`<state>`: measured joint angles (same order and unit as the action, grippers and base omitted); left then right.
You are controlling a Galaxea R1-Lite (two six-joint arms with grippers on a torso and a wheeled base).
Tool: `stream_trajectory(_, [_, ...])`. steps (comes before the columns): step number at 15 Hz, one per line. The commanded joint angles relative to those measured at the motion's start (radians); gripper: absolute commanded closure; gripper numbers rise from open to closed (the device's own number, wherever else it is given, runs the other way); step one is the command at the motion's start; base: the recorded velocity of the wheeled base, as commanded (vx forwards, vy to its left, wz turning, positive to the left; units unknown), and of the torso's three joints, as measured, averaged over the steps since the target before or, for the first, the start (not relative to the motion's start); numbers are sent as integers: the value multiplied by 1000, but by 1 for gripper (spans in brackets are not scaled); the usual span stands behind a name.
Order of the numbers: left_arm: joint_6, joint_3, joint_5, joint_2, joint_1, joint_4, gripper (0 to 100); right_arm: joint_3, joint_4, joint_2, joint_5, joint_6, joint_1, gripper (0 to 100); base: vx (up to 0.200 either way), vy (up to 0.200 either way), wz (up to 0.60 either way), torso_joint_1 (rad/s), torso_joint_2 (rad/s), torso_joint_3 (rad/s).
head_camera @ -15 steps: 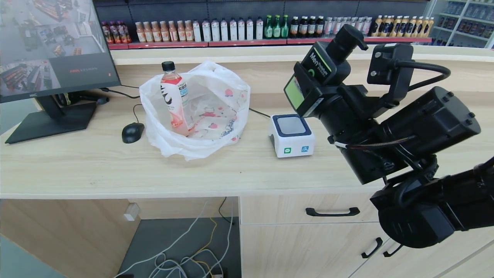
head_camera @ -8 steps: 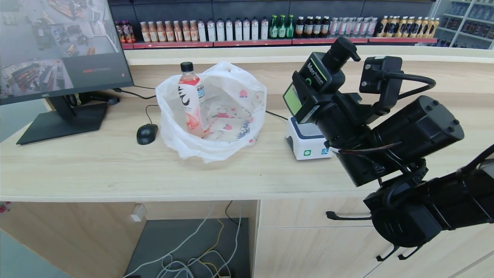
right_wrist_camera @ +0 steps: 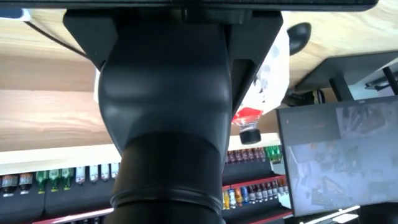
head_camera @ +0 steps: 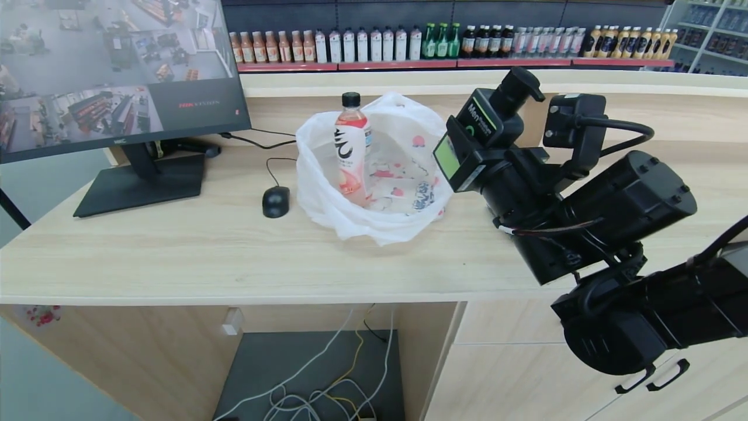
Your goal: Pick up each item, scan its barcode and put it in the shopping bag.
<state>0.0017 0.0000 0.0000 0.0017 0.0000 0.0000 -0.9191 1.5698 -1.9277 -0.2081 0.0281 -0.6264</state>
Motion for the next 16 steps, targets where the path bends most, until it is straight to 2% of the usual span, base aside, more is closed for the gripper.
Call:
stream_trajectory(1, [0, 0, 0, 0, 0, 0, 0, 2, 1, -4, -1, 0, -1, 100, 0, 200, 0, 2, 2, -2])
stream_trajectory(2, [0, 0, 0, 0, -2, 0, 0, 8, 1, -4, -1, -2, -1, 100, 0, 200, 0, 2, 2, 7])
stream_trajectory(11, [6, 0, 0, 0, -2, 0, 0, 72, 1, 36, 1, -25, -52, 100, 0, 0, 0, 0, 0, 0])
stream_trajectory(12, [6, 0, 0, 0, -2, 0, 0, 56, -24, 38, 1, -27, -52, 100, 0, 0, 0, 0, 0, 0])
stream_trajectory(16, [8, 0, 0, 0, -2, 0, 0, -53, -283, 75, 3, -27, -19, 100, 0, 0, 0, 0, 0, 0])
